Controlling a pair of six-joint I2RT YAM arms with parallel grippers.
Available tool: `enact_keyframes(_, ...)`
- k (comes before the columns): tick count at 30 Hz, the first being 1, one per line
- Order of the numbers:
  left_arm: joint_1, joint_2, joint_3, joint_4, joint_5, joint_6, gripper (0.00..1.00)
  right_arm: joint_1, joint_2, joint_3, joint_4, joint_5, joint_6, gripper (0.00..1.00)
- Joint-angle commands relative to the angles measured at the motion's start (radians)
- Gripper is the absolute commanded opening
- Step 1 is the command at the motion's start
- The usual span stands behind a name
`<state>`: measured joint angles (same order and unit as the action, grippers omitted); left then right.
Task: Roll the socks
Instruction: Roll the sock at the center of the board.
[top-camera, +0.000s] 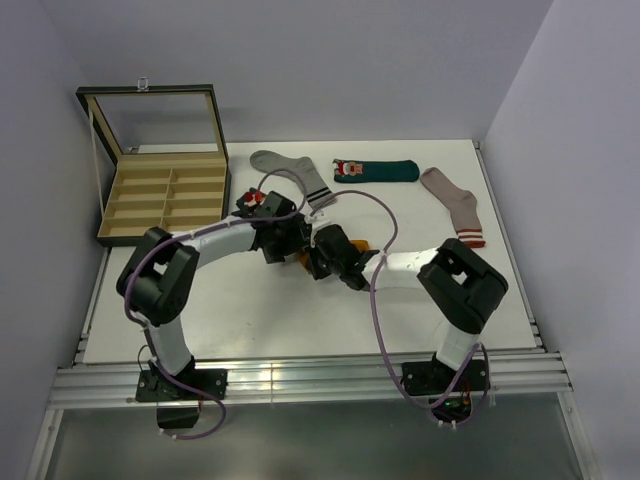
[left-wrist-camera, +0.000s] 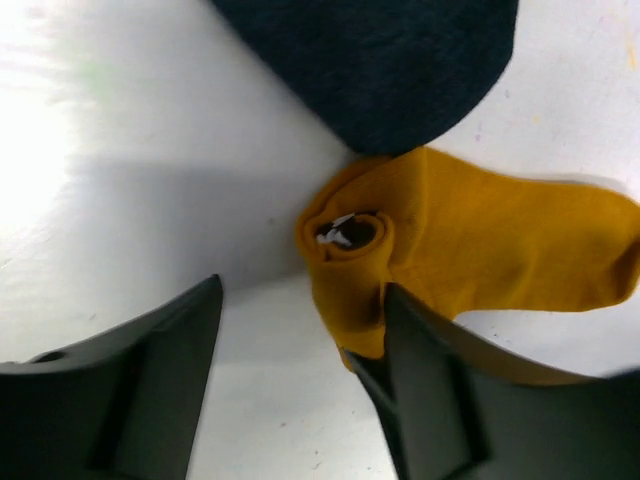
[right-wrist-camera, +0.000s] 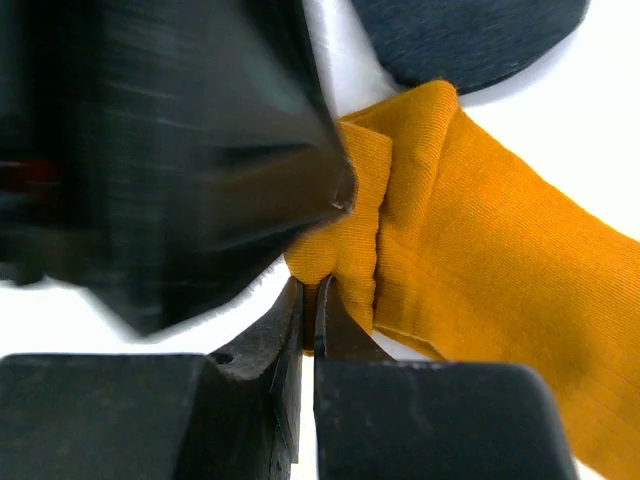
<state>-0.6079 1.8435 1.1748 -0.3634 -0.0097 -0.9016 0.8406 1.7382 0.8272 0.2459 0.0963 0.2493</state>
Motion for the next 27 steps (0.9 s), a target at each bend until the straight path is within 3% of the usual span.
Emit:
enact_keyframes(1, 0.017, -0.119, -0.058, 0.052, -0.053, -0.068, 0.73, -0.055, -0.009, -0.051, -0.039, -0.312, 0.097, 0.00)
enact_keyframes(4, 0.030, -0.193, -0.128, 0.104, -0.082, -0.106, 0.80, -0.118, 0.000, -0.080, 0.029, -0.472, 0.165, 0.00)
enact_keyframes(8, 0.033, -0.288, -0.246, 0.205, -0.082, -0.132, 0.82, -0.202, 0.050, -0.096, 0.131, -0.690, 0.267, 0.00)
enact_keyframes(13, 0.023, -0.265, -0.284, 0.279, 0.000, -0.120, 0.80, -0.296, 0.122, -0.129, 0.327, -0.868, 0.451, 0.01)
enact_keyframes(27, -0.033, -0.184, -0.307, 0.331, 0.014, -0.129, 0.71, -0.403, 0.244, -0.177, 0.380, -0.856, 0.610, 0.06)
